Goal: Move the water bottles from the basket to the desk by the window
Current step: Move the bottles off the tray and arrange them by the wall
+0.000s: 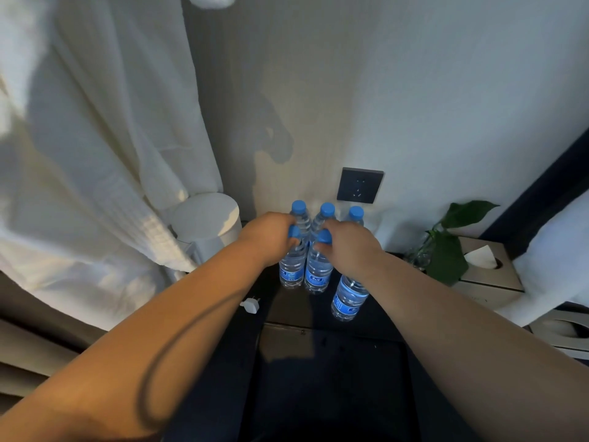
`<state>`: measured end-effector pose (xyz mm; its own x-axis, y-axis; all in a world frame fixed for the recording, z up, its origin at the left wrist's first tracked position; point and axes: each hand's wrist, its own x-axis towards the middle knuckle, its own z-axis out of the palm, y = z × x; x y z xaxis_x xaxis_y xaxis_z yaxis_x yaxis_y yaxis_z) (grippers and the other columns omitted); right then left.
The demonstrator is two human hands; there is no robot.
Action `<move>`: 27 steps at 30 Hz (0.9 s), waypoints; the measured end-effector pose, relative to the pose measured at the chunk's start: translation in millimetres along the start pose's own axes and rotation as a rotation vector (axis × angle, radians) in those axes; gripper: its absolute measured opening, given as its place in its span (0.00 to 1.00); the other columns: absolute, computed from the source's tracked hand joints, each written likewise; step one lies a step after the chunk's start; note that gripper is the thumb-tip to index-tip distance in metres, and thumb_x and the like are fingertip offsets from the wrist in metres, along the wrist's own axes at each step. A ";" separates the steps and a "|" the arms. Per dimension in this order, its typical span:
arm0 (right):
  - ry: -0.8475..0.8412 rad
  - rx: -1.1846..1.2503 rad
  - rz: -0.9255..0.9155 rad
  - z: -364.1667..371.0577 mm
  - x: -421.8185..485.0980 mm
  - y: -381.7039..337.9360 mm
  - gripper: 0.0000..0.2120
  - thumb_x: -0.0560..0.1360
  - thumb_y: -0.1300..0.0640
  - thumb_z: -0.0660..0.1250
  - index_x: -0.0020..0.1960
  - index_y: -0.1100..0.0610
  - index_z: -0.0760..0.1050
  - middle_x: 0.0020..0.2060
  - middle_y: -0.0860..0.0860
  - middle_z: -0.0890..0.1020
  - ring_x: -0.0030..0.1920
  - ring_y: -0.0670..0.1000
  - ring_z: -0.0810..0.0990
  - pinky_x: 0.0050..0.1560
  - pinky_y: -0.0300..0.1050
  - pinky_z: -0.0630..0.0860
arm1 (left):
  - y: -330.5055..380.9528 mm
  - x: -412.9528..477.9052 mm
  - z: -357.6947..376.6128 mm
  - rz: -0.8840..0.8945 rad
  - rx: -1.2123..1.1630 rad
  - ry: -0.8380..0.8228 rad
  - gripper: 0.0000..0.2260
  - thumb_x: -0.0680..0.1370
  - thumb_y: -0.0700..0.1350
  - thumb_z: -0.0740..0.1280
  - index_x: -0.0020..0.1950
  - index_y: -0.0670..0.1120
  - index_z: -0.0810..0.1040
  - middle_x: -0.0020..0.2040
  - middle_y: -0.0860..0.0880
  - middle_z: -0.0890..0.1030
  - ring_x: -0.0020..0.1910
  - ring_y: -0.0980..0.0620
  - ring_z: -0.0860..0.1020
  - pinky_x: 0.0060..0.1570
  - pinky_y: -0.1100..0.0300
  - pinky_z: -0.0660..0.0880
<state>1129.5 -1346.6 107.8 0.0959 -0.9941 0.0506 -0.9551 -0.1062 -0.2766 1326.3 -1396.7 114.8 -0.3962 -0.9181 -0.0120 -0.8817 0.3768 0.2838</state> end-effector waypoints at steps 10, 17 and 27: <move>-0.019 0.011 0.023 -0.1 3.6 7.9 0.18 0.83 0.45 0.66 0.69 0.52 0.72 0.47 0.52 0.80 0.48 0.56 0.80 0.48 0.52 0.79 | 0.7 3.2 3.2 -0.018 0.012 0.047 0.10 0.78 0.56 0.70 0.54 0.52 0.75 0.43 0.52 0.77 0.40 0.49 0.76 0.37 0.55 0.68; 0.032 0.007 -0.035 9.4 4.3 11.1 0.18 0.82 0.46 0.66 0.70 0.51 0.71 0.42 0.48 0.74 0.41 0.52 0.74 0.40 0.48 0.72 | 2.3 6.3 3.1 -0.006 0.000 0.019 0.13 0.77 0.56 0.71 0.55 0.50 0.75 0.46 0.51 0.79 0.43 0.49 0.77 0.38 0.54 0.73; 0.062 0.025 -0.043 15.3 3.5 13.5 0.19 0.82 0.46 0.67 0.70 0.51 0.71 0.41 0.49 0.76 0.40 0.53 0.77 0.40 0.50 0.77 | 9.0 8.4 -2.6 0.011 -0.023 -0.017 0.10 0.79 0.49 0.70 0.58 0.47 0.79 0.49 0.46 0.82 0.48 0.44 0.80 0.48 0.48 0.80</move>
<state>1121.2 -1351.9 89.6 0.1181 -0.9855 0.1216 -0.9431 -0.1497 -0.2970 1315.7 -1401.3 119.8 -0.4101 -0.9117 -0.0253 -0.8713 0.3834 0.3064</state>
